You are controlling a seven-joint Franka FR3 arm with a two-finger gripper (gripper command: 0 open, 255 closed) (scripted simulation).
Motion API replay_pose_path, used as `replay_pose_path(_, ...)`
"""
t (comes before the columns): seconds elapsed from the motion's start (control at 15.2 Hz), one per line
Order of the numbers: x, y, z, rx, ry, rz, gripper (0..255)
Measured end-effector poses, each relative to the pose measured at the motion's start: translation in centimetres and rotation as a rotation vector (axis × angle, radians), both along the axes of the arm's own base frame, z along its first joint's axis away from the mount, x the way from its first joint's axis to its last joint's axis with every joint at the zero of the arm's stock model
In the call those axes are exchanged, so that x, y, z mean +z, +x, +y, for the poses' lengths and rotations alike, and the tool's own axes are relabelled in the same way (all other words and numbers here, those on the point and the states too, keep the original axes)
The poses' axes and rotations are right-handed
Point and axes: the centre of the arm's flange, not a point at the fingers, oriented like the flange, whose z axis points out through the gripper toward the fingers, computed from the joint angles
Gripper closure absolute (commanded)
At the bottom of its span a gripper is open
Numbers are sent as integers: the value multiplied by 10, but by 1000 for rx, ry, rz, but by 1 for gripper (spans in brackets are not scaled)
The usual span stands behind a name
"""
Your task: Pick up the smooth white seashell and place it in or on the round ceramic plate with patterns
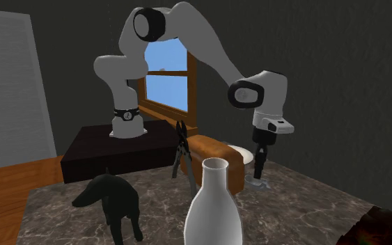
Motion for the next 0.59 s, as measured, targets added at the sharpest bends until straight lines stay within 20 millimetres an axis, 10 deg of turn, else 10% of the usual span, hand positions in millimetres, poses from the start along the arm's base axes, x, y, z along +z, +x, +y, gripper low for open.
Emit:
replay_pose_path(0.26, 3, 45, -23, 187, 99, 45, 0)
replay_pose_path(0.59, -19, 49, -23, 218, 114, 50, 0)
